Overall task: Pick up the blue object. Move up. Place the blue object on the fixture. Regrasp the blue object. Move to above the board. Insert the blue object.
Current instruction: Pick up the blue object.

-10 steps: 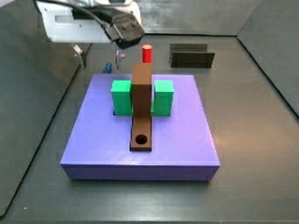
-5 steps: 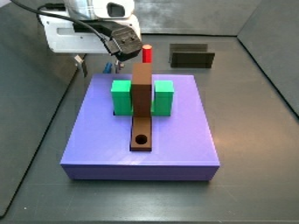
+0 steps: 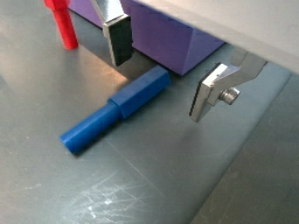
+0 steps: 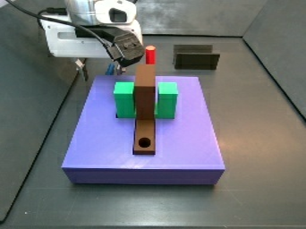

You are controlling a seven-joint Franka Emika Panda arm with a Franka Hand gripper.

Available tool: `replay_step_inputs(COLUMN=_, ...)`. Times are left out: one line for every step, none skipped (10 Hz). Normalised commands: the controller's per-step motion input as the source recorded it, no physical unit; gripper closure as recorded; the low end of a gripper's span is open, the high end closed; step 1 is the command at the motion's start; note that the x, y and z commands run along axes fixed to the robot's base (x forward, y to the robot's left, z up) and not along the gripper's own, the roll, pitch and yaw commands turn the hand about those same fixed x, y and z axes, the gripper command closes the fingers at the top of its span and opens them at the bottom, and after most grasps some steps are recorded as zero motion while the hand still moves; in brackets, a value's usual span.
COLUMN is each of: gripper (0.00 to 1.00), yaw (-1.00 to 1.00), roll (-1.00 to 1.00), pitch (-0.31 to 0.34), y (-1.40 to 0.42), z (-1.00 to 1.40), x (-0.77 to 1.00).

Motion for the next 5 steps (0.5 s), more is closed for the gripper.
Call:
replay_step_inputs(gripper=0.00, yaw=0.00, roll=0.01, pitch=-0.051, y=0.00, z=-0.21, x=-0.03)
replay_step_inputs(gripper=0.00, yaw=0.00, roll=0.00, pitch=-0.074, y=0.00, z=-0.23, x=-0.04)
replay_step_inputs(gripper=0.00, yaw=0.00, roll=0.00, pitch=-0.094, y=0.00, z=-0.21, x=-0.07)
replay_step_inputs(gripper=0.00, yaw=0.00, roll=0.00, pitch=-0.071, y=0.00, z=-0.13, x=-0.03)
replay_step_inputs(gripper=0.00, yaw=0.00, roll=0.00, pitch=-0.066, y=0.00, z=-0.12, x=-0.01)
